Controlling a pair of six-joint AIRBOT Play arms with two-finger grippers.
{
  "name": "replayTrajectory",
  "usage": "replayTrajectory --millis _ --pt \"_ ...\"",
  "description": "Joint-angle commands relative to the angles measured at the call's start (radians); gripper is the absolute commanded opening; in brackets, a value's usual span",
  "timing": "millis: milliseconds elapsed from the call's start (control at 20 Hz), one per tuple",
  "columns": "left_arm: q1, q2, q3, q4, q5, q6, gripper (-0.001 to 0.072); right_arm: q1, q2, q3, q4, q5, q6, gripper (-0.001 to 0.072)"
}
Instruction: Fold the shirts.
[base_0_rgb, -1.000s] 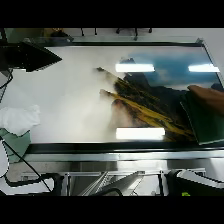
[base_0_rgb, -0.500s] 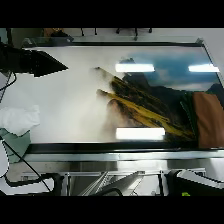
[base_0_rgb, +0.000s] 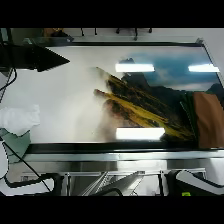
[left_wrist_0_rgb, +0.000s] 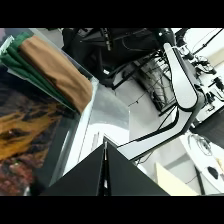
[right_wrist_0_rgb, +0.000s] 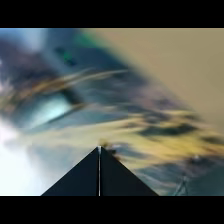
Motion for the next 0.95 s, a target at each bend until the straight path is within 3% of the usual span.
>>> replayTrajectory --millis 0,150,350,550,900 --pt "-0.063 0.099 -0.176 0.115 0.07 0.001 0.0011 0.296 0.116 -0.191 0.031 -0.154 -0.086 0.0026" --pt "-0.161 0.286 -0.526 0.297 0.211 0.003 0.0011 0.587 0.251 -0.481 0.014 -0.283 -0.103 0.0026" --pt "-0.249 0.462 -0.877 0.33 0.319 -0.006 0.0012 0.837 0.319 -0.711 0.014 -0.436 -0.104 0.0027" --pt "-0.266 0.547 -1.004 0.33 0.397 -0.018 0.0014 0.895 0.295 -0.764 0.014 -0.43 -0.103 0.0026" --pt "-0.266 0.599 -1.027 0.329 0.401 -0.02 0.0015 0.895 0.279 -0.764 0.014 -0.425 -0.103 0.0026"
